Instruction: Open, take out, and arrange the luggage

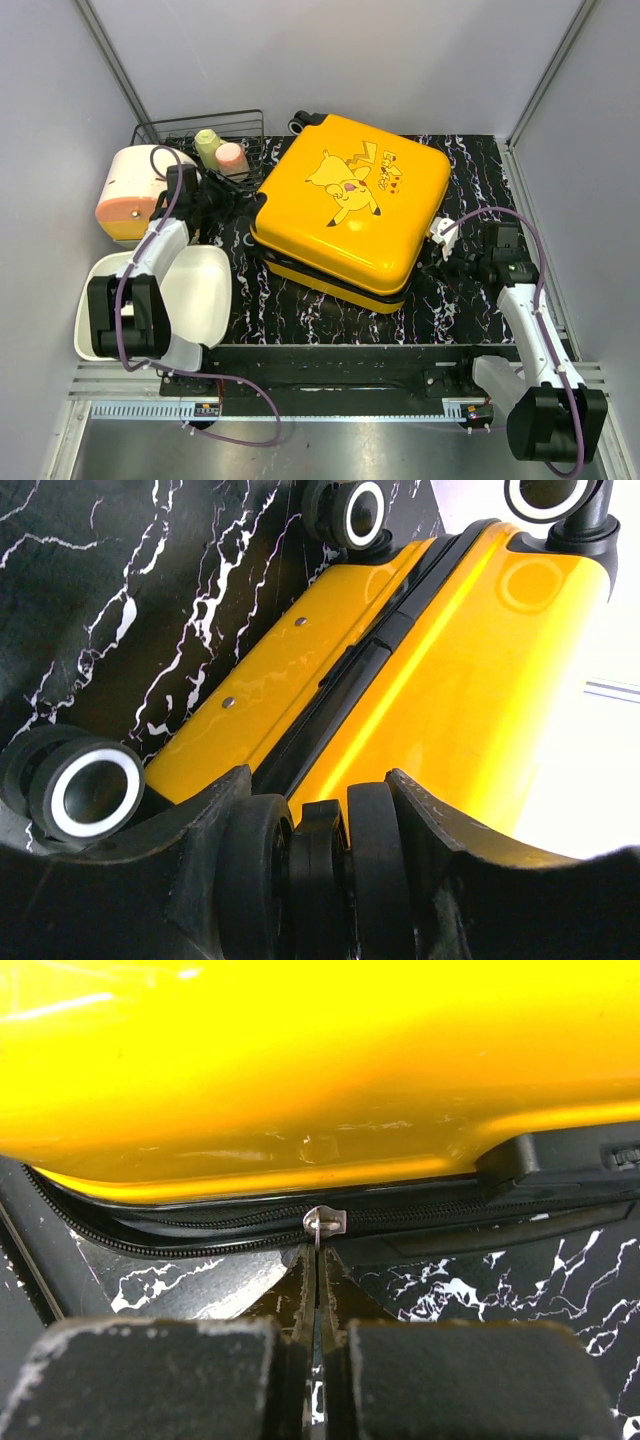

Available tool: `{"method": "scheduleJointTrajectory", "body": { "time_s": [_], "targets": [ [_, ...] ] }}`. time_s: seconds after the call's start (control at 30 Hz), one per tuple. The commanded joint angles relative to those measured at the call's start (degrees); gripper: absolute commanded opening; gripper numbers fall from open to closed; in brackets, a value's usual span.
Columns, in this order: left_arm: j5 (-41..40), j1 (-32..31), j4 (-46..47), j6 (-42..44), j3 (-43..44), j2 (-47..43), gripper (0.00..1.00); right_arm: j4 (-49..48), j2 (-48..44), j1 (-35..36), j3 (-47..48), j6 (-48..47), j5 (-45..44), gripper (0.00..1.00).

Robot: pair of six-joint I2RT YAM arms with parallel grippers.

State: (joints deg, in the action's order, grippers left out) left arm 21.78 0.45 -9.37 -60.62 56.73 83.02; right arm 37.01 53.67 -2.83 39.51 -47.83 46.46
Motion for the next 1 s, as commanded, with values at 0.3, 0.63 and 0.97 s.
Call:
{"method": "scheduleJointTrajectory", "body": {
  "time_s": [0.3,0.63,0.97],
  "targets": [
    [8.01,1.31,-6.96,12.61,10.94,8.29,0.00,-5.21,-1.99,7.23,-0.75,3.22,-9.36,0.00],
    [7.84,2.19,-15.68,22.21,18.49,15.32,0.00,-3.26,16.71,-12.45,14.25,-11.22,-0.58,0.00],
    [11.61,0.52,-22.17,33.78,29.55,22.79,0.00,-6.08,38.08,-15.01,28.70,-14.22,5.57,0.00]
  ]
}}
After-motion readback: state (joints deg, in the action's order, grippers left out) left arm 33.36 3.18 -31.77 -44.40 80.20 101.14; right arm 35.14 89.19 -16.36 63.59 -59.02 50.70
